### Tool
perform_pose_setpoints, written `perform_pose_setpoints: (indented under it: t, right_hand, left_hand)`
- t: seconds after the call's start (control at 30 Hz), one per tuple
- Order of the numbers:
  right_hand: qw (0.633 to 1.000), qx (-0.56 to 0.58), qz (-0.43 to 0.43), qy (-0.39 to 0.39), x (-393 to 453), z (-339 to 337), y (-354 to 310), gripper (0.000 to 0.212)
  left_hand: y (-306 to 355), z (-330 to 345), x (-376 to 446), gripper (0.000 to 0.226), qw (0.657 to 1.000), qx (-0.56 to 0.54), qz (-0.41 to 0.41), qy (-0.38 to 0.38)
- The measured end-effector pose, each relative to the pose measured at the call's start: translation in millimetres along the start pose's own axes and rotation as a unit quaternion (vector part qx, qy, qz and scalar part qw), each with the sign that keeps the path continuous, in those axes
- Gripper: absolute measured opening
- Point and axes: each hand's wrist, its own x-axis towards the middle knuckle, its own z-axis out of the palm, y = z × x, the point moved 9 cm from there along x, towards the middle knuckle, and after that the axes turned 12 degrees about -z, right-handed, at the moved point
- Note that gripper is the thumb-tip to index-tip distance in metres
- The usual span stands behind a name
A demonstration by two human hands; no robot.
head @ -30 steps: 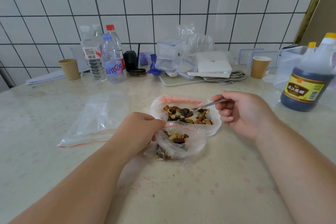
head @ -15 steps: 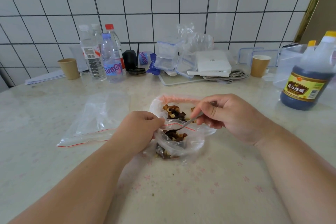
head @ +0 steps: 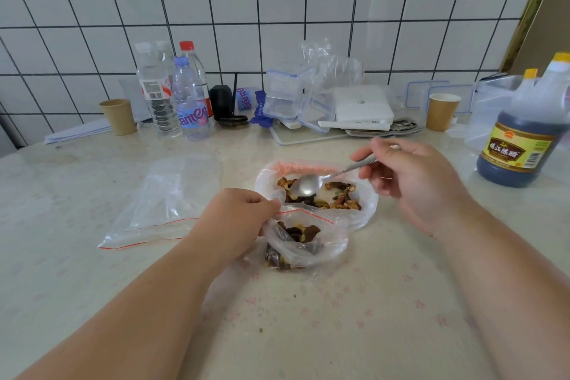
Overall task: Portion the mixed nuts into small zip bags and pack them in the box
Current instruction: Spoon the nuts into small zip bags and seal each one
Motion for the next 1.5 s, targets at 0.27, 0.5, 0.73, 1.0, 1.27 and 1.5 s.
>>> perform_pose_setpoints:
  t: [0.27, 0.5, 0.73, 1.0, 1.27, 1.5]
  right_hand:
    - [0.958, -0.281, 0.048, 0.025, -1.4, -17.8, 21.2, 0.031]
    - [0.972, -0.22, 0.083, 0.024, -3.2, -17.0, 30.9, 0.035]
    - [0.979, -0.142, 0.123, 0.08, -3.3, -27.1, 43.6, 0.037]
    - [0.979, -0.094, 0.165, 0.075, -7.9, -15.8, 53.8, 0.032]
    - [0.958, 0.024, 0.233, 0.168, -12.9, -29.8, 66.4, 0.034]
    - [0.957, 0.114, 0.217, 0.153, -9.1, -23.9, 53.7, 0.036]
  left_hand:
    - [2.1, 0.9, -1.1, 0.033, 1.0, 0.02, 0.003, 0.005]
    - [1.6, 0.9, -0.6, 0.034, 1.0, 0.025, 0.007, 0.007]
    - [1.7, 1.7, 0.1, 0.033, 1.0, 0.028, 0.012, 0.007]
    - [1.0, 0.5, 1.0, 0.034, 0.999, 0.035, 0.017, 0.018]
    - [0.1, 0.5, 1.4, 0.034, 0.999, 0.031, 0.01, 0.013]
    - [-0.1, 0.0, 2.6, 0.036, 1.0, 0.02, 0.006, 0.008]
